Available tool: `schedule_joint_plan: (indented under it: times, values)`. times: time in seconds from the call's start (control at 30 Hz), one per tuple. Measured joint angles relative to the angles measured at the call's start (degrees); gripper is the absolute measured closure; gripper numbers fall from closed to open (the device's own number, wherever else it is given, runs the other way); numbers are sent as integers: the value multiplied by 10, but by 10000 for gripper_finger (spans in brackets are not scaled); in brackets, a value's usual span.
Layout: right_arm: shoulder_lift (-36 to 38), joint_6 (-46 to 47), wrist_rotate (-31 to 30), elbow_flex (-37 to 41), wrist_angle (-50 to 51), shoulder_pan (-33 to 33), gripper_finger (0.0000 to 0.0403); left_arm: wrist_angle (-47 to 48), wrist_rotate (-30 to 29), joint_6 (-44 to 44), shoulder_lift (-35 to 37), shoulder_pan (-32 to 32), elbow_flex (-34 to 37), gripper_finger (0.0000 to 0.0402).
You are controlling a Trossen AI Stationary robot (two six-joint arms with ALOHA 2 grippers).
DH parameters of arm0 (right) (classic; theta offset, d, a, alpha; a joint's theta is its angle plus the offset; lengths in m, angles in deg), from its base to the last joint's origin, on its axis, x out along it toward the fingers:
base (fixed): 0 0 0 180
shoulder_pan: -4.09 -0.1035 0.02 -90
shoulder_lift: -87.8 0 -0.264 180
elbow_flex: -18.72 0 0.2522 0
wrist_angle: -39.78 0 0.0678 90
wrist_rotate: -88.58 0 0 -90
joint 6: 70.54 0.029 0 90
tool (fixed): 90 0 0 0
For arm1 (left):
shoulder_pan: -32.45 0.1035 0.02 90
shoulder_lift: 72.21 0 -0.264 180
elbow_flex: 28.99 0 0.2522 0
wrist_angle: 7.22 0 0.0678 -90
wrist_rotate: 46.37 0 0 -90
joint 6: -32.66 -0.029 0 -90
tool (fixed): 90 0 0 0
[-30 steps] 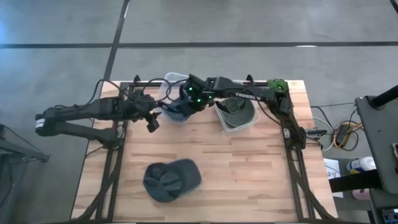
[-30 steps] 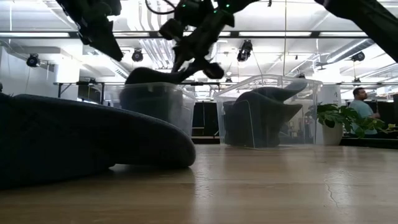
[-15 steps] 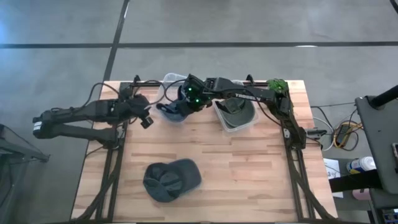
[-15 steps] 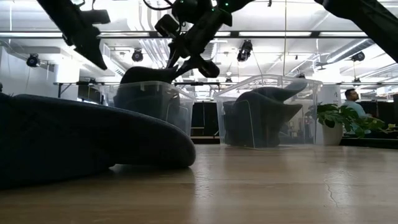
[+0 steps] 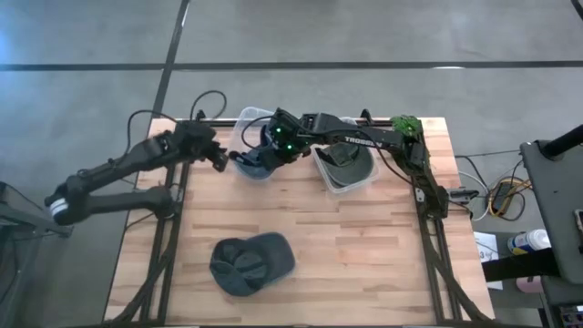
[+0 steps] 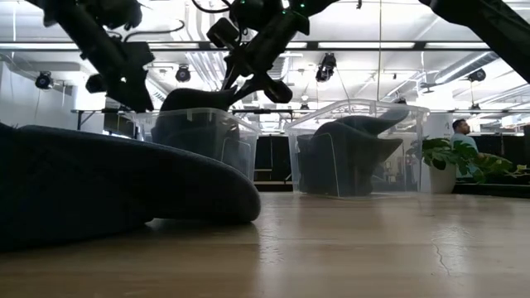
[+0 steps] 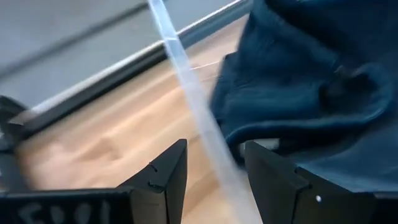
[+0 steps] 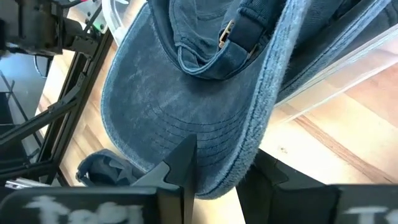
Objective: Pick & Place hat
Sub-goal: Put the right blue cap into the left bin
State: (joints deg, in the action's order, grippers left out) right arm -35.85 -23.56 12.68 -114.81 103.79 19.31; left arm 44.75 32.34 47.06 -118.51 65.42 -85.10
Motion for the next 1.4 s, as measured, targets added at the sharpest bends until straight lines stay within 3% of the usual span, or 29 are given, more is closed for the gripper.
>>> schedule_joint_plan:
  times: [0.13,0.27,0.4,0.7,1.03,1.4]
  values:
    - [0,-3,9,0,3,0,314,-20,112,5,-3,66,6,248]
    - [0,-5,10,0,3,-1,314,-16,117,-12,-19,97,18,248]
    - [0,-4,13,0,3,-1,314,-38,155,0,-40,103,27,248]
    - [0,13,18,0,4,1,314,-45,320,83,-87,91,42,248]
    - [0,58,61,9,33,4,314,-29,329,152,-66,23,45,248]
    - [2,40,9,-4,96,17,314,-67,329,184,-59,-3,22,248]
